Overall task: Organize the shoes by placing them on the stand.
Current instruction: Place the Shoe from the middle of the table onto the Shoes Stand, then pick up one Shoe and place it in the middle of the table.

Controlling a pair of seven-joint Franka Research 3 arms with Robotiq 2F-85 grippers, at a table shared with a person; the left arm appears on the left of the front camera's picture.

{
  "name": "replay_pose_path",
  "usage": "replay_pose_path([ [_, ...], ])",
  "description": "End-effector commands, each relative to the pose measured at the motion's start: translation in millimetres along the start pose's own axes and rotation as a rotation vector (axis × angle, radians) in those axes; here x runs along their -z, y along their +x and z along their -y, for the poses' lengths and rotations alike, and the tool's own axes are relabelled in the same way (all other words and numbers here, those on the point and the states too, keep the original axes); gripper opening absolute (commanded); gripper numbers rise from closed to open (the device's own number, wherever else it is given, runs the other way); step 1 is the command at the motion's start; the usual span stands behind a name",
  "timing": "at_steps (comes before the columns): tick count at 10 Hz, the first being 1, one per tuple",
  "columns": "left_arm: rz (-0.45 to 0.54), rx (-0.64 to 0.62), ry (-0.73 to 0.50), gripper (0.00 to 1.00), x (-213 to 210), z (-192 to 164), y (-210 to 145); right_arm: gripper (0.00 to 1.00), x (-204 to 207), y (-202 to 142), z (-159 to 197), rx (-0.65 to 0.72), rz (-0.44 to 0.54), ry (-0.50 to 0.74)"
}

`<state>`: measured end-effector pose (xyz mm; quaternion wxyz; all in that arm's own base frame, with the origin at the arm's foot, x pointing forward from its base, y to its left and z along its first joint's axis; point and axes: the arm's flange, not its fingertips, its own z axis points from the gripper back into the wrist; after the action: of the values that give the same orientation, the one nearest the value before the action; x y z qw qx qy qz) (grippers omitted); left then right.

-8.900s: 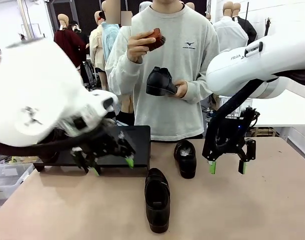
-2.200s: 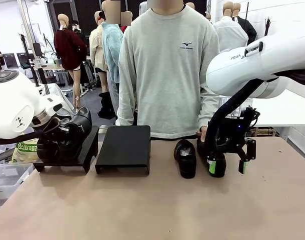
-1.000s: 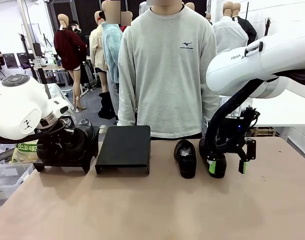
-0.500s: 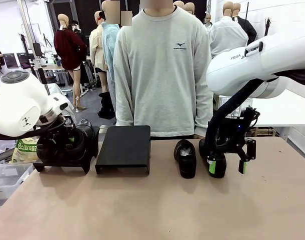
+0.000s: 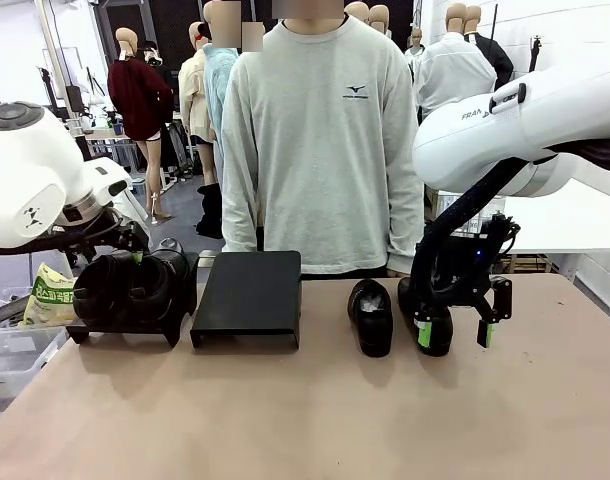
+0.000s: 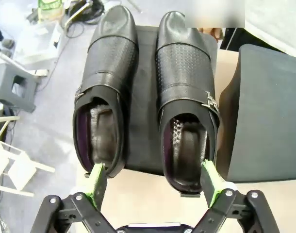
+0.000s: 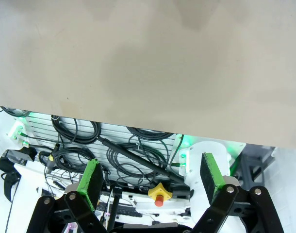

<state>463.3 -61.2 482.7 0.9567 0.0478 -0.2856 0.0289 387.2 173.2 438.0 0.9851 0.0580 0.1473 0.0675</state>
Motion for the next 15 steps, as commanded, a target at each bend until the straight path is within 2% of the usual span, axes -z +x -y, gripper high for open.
replay_pose_path([
  [1, 0.011, -0.001, -0.019, 1.0, 15.5, 1.2, 0.9, 1.0, -0.8, 0.3, -2.8, 0.016, -0.001, 0.003],
  [10, -0.003, 0.0, -0.015, 1.0, 16.4, 2.0, -1.2, 1.0, -0.8, 0.3, -2.8, 0.016, -0.001, 0.003],
  [12, 0.147, 0.039, -0.13, 1.0, -65.2, 43.5, -3.4, 1.0, -0.8, 0.3, -2.8, 0.016, -0.001, 0.003],
  [13, 0.169, 0.037, -0.145, 1.0, -92.7, 54.8, -5.1, 1.0, -0.8, 0.3, -2.8, 0.016, -0.001, 0.003],
  [14, 0.171, 0.016, -0.164, 1.0, -120.5, 65.3, -10.9, 1.0, -0.8, 0.3, -2.8, 0.016, -0.001, 0.003],
  [15, 0.078, 0.002, -0.219, 1.0, -141.2, 76.5, -23.2, 1.0, -0.8, 0.3, -2.8, 0.016, -0.001, 0.003],
])
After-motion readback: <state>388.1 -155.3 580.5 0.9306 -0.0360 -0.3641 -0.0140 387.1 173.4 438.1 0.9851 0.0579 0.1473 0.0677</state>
